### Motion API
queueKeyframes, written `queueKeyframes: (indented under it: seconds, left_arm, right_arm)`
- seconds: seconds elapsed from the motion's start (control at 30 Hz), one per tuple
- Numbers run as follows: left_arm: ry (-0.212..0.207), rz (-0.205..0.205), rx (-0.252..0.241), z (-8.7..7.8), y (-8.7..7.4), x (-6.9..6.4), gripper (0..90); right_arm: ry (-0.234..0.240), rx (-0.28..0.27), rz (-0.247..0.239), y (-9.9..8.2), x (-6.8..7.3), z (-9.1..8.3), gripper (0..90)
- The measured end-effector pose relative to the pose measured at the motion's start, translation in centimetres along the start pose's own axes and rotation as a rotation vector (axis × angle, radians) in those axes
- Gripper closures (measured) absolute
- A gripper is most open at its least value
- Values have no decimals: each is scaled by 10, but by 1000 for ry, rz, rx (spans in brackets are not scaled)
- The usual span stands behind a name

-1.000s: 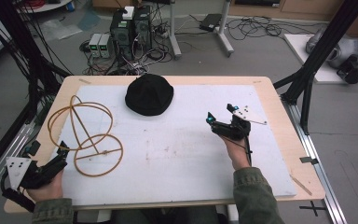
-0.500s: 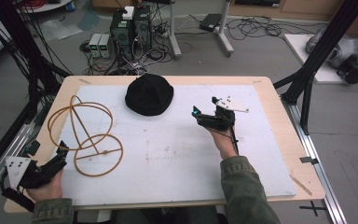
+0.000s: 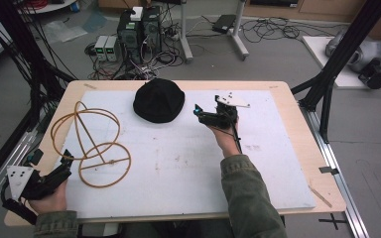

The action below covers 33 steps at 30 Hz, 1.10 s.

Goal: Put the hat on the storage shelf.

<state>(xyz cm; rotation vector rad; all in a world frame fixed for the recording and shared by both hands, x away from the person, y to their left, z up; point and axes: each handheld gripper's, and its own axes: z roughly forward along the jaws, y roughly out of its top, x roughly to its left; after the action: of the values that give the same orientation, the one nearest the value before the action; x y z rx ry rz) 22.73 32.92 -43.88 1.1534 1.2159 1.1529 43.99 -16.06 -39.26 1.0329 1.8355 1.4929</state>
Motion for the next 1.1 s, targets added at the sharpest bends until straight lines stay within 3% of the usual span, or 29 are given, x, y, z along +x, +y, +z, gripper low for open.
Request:
queueKeyframes:
  seconds: [0.27,0.37,1.1]
  left_arm:
    - [1,4,5,1,-1,0,152]
    - [3,5,11,1,-1,0,152]
    - [6,-11,21,3,-3,3,153]
  right_arm:
    - [-3,8,10,6,9,27,115]
    - [10,9,38,8,10,35,115]
    - [68,71,-27,24,54,99,115]
